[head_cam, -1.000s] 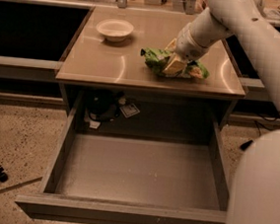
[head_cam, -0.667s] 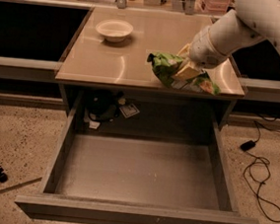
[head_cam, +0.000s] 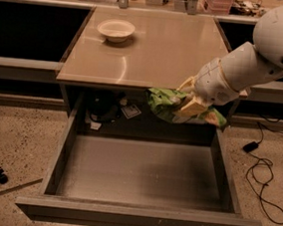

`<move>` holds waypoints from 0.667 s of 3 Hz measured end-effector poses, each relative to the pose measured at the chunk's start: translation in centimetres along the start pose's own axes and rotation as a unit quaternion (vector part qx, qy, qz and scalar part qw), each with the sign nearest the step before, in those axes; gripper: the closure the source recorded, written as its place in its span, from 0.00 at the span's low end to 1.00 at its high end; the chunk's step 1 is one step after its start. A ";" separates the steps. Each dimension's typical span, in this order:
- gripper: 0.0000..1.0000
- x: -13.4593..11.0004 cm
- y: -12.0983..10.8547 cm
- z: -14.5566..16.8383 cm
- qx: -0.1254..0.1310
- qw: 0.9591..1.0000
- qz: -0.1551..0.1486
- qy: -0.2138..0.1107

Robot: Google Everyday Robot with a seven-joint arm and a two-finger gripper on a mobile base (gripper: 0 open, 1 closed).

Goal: Place green rice chip bag into top drawer

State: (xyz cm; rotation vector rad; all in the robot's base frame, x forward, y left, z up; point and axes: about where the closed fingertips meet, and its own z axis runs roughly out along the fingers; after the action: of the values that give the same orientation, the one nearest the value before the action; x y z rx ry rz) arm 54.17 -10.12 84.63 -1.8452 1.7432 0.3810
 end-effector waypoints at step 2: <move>1.00 0.3 1.5 3.5 -0.016 0.999 -0.030 -0.026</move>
Offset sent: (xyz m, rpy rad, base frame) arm -0.0043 0.0127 -0.0183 0.0279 -0.0057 0.0622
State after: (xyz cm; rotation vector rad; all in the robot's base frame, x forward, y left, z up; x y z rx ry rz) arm 53.33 -8.33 81.30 -1.8885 1.6517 0.4303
